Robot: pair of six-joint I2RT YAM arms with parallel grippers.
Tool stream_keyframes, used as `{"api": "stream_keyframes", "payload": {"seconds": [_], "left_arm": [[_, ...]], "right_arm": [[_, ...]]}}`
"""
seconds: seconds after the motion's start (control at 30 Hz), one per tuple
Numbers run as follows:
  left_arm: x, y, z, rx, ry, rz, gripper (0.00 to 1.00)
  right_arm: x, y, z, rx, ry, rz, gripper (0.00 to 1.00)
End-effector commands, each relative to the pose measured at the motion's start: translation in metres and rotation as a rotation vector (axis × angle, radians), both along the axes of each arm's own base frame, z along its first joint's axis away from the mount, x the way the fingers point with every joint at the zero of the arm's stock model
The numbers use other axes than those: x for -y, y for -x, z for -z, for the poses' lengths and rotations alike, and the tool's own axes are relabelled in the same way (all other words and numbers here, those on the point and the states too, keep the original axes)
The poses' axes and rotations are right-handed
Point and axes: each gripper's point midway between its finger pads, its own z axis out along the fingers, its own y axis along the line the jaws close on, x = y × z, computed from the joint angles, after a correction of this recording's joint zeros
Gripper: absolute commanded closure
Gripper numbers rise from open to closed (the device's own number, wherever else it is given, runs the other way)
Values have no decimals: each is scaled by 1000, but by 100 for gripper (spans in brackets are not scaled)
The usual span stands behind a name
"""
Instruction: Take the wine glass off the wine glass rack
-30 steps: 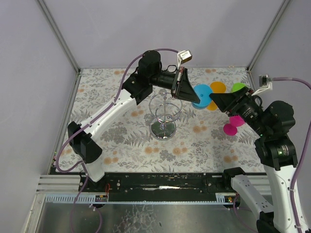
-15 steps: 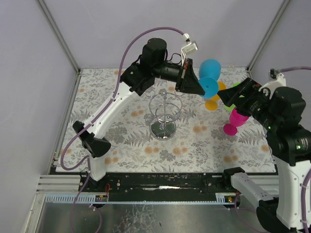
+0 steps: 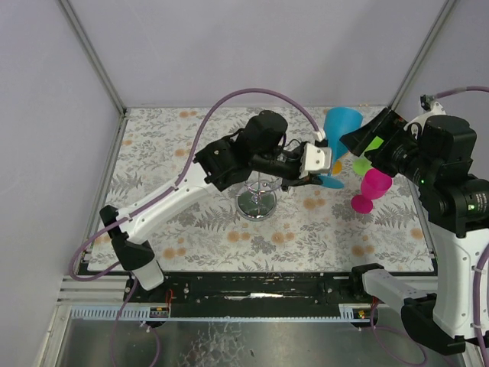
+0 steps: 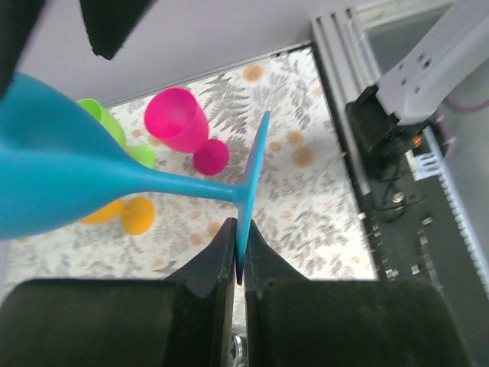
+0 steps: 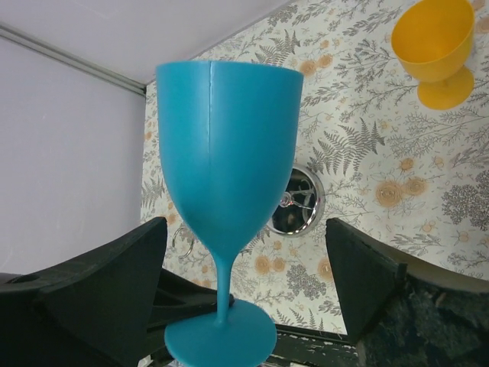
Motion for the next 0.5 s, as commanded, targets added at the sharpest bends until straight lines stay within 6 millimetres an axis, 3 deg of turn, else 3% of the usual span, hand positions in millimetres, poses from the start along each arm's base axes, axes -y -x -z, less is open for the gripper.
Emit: {"api": "stream_keyframes", "payload": {"seconds": [0.0,0.27,0.47], "left_arm": [[-7,-8,1,286,-21,-3,100],[-5,7,18,519,-68,68,100],[-4,16,28,620,-95,112,100]], "right_arm": [[-7,5,-7,22,-16,-41,9],[-23,2,23,-92,-14,-144,8],[-23,2,41,-148,19,-163,8]]}}
